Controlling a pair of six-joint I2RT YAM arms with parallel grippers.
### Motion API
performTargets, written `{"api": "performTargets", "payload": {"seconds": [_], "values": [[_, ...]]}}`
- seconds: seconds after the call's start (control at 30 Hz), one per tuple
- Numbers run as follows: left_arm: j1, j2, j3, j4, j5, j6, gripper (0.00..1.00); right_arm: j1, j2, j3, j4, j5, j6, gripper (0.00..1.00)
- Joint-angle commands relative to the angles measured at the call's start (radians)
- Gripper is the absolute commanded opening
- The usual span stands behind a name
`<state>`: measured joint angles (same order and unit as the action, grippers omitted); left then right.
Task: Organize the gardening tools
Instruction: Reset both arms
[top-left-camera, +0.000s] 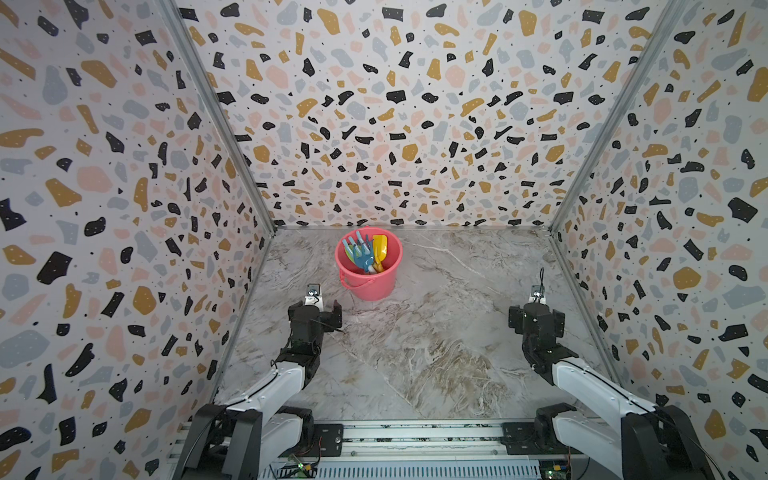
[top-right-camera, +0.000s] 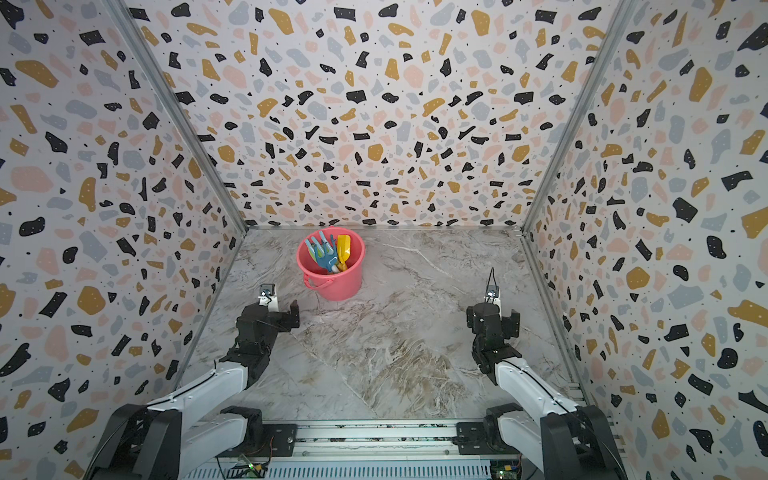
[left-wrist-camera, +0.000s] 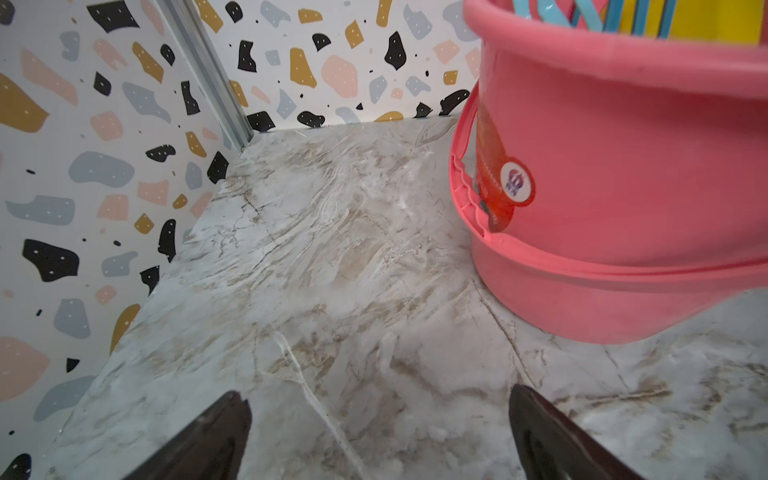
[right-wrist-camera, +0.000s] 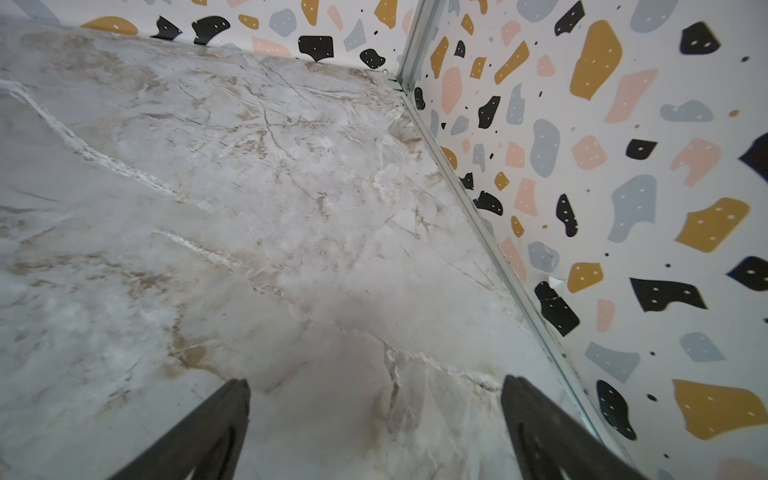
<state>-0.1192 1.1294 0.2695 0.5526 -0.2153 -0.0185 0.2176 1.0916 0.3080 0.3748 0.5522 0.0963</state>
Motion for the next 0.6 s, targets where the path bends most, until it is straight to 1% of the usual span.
{"api": "performTargets", "payload": {"seconds": [0.0, 0.1, 0.17, 0.27, 0.33, 0.4, 0.57], "values": [[0.035, 0.064, -0.009, 0.187, 0.061, 0.006, 1.0, -0.024, 0.063, -0.032, 0.236, -0.094, -0.028, 1.0], [0.058, 0.139, 0.001, 0.239, 0.107, 0.004, 1.0, -0.052, 0.127, -0.048, 0.358, -0.161, -0.039, 1.0], [0.067, 0.192, 0.017, 0.26, 0.142, 0.008, 0.99, -0.061, 0.141, -0.025, 0.335, -0.206, -0.07, 1.0], [0.071, 0.273, 0.06, 0.244, 0.193, 0.027, 0.99, -0.075, 0.178, -0.023, 0.388, -0.242, -0.119, 1.0], [0.071, 0.274, 0.067, 0.235, 0.218, 0.037, 0.99, -0.088, 0.196, -0.026, 0.425, -0.262, -0.134, 1.0], [0.071, 0.282, 0.071, 0.234, 0.218, 0.038, 1.0, -0.112, 0.229, -0.039, 0.484, -0.285, -0.13, 1.0], [0.07, 0.276, 0.071, 0.226, 0.217, 0.037, 0.99, -0.165, 0.36, -0.07, 0.665, -0.356, -0.101, 1.0]]}}
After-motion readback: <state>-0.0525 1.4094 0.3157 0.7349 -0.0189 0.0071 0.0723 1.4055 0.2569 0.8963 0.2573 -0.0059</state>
